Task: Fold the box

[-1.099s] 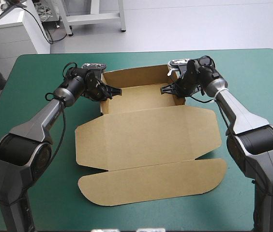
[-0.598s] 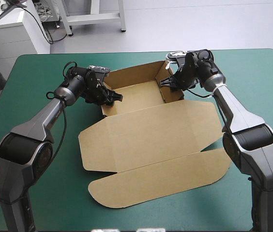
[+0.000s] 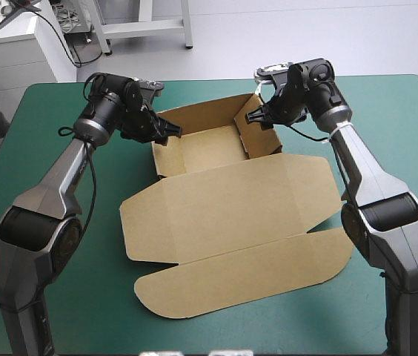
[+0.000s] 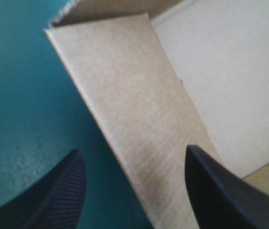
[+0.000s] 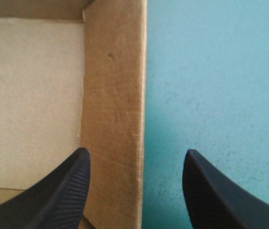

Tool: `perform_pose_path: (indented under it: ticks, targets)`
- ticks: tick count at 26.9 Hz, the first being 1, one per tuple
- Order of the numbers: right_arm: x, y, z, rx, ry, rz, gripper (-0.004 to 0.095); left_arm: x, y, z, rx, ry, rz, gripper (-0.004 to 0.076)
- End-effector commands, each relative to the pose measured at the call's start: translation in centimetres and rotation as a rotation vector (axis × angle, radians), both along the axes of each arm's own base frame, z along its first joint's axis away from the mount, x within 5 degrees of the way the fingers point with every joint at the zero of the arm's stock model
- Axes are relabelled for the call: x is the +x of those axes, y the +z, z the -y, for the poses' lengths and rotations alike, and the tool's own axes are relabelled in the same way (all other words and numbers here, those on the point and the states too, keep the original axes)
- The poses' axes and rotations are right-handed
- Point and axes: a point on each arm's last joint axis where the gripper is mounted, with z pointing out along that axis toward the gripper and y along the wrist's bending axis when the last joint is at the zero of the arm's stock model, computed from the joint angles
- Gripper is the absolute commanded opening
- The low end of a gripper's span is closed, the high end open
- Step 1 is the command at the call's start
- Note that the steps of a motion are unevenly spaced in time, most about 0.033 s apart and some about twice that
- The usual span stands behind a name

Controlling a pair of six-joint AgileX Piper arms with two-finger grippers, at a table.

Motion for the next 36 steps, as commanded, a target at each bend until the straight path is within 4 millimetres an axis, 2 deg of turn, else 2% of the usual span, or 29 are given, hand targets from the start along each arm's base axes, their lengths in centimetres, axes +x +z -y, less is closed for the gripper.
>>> perform_pose_path:
  ticks: [1,3,4,5,6,9,10,13,17,20,23,24,25,30,34,36]
  targets:
    - [-2.5,6.8,0.8,0.060,0.009,0.167,0.0540,-2.9,7.0,-0.5,-0.067,-0.006,0.124,0.0438]
    - [-3.6,9.0,1.1,0.073,0.009,0.218,0.0540,-4.9,11.0,-0.9,-0.134,-0.021,0.223,0.0437]
    - [-4.3,9.9,1.4,0.071,0.006,0.242,0.0540,-6.6,13.5,-1.4,-0.158,-0.025,0.292,0.0437]
    - [-4.6,10.5,1.5,0.074,0.006,0.254,0.0540,-7.7,15.1,-1.8,-0.169,-0.031,0.336,0.0437]
    - [-5.2,11.3,1.7,0.080,0.006,0.272,0.0540,-10.1,17.7,-2.6,-0.191,-0.035,0.408,0.0430]
    - [-5.8,12.0,1.8,0.084,0.006,0.288,0.0540,-14.6,21.5,-4.2,-0.209,-0.061,0.531,0.0384]
    - [-5.8,12.0,1.9,0.085,0.006,0.289,0.0540,-17.5,23.5,-5.2,-0.210,-0.085,0.607,0.0330]
    - [-5.5,11.6,1.8,0.082,0.006,0.279,0.0540,-22.3,26.1,-6.8,-0.212,-0.113,0.727,0.0224]
    - [-4.4,10.0,1.4,0.063,0.013,0.245,0.0540,-27.4,27.4,-8.6,-0.208,-0.133,0.811,0.0176]
    - [-3.2,8.3,1.1,0.050,0.017,0.208,0.0540,-30.8,26.4,-9.8,-0.177,-0.158,0.817,0.0146]
    - [-2.0,6.2,0.7,0.037,0.017,0.163,0.0540,-34.0,24.0,-11.0,-0.146,-0.154,0.788,0.0056]
    - [-1.4,5.3,0.5,0.036,0.019,0.143,0.0540,-34.6,22.5,-11.3,-0.137,-0.155,0.754,0.0002]
    - [-1.1,4.7,0.4,0.035,0.020,0.129,0.0540,-35.7,21.6,-11.6,-0.137,-0.156,0.756,-0.0007]
    - [0.6,1.1,-0.2,0.014,0.023,0.056,0.0540,-38.9,14.7,-12.7,-0.152,-0.147,0.743,-0.0008]
    - [1.2,-0.4,-0.6,0.030,0.031,0.018,0.0534,-41.2,9.5,-13.5,-0.209,-0.092,0.739,-0.0008]
    - [1.4,-0.9,-0.8,0.034,0.033,0.007,0.0497,-42.0,6.6,-13.8,-0.221,-0.072,0.714,-0.0008]
